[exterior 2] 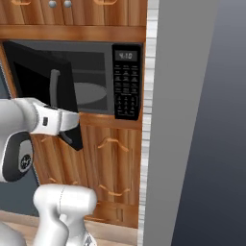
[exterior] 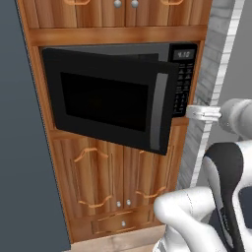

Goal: Open the microwave door.

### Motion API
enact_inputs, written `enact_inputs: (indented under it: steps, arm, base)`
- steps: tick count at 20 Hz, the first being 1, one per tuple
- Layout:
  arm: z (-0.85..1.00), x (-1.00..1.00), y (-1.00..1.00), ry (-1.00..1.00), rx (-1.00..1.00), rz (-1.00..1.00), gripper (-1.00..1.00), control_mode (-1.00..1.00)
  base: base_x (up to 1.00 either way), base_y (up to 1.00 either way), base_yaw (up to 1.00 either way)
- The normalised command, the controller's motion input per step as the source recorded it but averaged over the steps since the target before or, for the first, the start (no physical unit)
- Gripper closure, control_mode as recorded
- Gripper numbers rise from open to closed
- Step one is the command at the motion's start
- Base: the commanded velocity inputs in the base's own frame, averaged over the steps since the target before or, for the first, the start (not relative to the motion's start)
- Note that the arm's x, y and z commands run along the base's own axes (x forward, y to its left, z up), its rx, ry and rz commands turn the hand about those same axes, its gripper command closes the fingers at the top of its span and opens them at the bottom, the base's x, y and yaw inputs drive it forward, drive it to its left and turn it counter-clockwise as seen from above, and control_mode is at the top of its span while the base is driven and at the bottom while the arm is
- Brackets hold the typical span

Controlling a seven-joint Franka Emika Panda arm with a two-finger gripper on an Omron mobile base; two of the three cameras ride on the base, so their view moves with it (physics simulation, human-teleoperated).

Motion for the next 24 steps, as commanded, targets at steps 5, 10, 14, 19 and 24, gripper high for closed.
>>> enact_inputs:
  steps: [5, 10, 14, 19, 24]
  arm:
    - [0.03, -0.06, -0.69, 0.33, 0.71, 0.00, -1.00, -1.00]
    - [-0.03, 0.01, -0.09, 0.08, 0.45, -0.01, -1.00, -1.00]
    - [-0.23, 0.17, 0.00, 0.14, 0.33, 0.00, -1.00, -1.00]
    - [-0.18, 0.46, 0.00, 0.18, 0.41, 0.00, -1.00, -1.00]
    - [-0.08, 0.57, 0.06, 0.09, 0.24, 0.00, -1.00, -1.00]
  base:
    - [0.00, 0.00, 0.00]
    - [0.00, 0.00, 0.00]
    - [0.00, 0.00, 0.00]
    - [0.00, 0.00, 0.00]
    - [0.00, 0.00, 0.00]
